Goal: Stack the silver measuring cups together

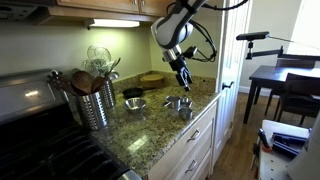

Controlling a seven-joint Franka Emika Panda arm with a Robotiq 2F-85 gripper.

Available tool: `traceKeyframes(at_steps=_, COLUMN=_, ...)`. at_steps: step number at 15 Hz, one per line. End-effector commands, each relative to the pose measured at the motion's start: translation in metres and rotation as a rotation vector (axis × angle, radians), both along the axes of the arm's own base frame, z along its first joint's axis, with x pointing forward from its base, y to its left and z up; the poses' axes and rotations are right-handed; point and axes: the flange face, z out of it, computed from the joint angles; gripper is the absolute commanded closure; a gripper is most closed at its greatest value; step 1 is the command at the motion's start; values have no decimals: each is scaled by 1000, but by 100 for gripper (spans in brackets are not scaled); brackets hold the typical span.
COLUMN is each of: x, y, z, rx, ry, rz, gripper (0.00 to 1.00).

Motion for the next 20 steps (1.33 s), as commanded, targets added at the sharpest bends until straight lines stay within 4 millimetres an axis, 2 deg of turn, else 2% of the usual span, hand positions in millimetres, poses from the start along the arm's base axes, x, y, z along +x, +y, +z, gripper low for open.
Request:
traceKeyframes(at_steps=1, x=-10, y=-6, z=4, rx=-19, ry=-15, rz=-1, gripper=0)
traceKeyframes(at_steps=4, x=-16, y=-17, z=-1, rx=-38, ry=29, rz=-121, gripper=0)
traceKeyframes(at_steps=7, x=-16, y=-22, z=-3, rx=-96, ry=-1, rz=-285, gripper=0)
traceKeyframes(at_steps=15, x=-6, y=-8, z=-21, rx=-210, ry=-89, rz=-672, gripper=0)
traceKeyframes(at_steps=20, x=4, y=-8, z=-41, rx=-298, ry=-160, rz=-899, gripper=0)
